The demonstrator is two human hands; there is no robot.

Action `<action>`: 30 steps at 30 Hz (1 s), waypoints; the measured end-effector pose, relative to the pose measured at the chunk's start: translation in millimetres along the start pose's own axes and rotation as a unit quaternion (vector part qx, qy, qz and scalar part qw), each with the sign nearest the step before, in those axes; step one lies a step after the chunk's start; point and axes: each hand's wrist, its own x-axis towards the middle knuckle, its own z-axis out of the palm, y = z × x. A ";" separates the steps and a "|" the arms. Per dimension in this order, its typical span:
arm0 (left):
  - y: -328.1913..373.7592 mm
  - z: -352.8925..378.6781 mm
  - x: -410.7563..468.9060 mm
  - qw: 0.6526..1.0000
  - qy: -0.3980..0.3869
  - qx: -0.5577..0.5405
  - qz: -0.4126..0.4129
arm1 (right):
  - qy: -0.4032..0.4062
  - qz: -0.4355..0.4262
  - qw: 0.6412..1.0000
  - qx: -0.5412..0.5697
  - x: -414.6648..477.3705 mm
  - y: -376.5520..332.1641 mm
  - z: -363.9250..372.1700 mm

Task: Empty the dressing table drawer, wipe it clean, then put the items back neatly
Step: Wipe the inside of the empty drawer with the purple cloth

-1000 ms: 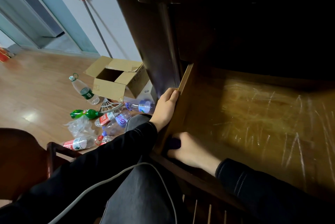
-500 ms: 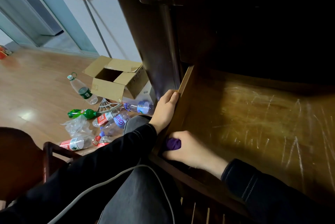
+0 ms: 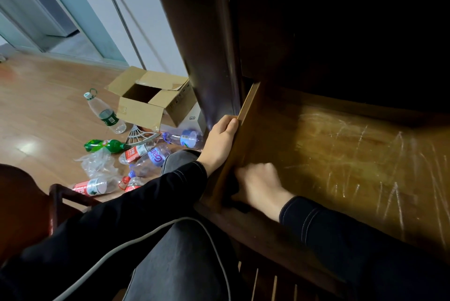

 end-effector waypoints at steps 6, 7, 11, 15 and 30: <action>-0.4 -0.7 0.2 1.000 0.000 0.000 0.013 | 0.025 0.131 0.991 0.025 30.6 35.2 -13.5; -0.1 -1.1 0.3 1.000 -0.001 0.001 0.012 | 0.040 0.152 0.987 0.026 33.7 40.4 -18.6; 0.7 -0.4 0.1 1.000 -0.001 0.003 0.010 | 0.007 0.127 0.991 -0.027 30.3 33.1 -20.9; -2.1 0.1 1.7 1.000 0.002 -0.001 0.005 | -0.097 -0.029 0.994 -0.048 -5.7 -15.5 10.1; -8.7 1.2 13.4 0.993 -0.004 0.096 0.066 | 0.030 0.049 0.998 -0.018 1.6 28.8 -4.2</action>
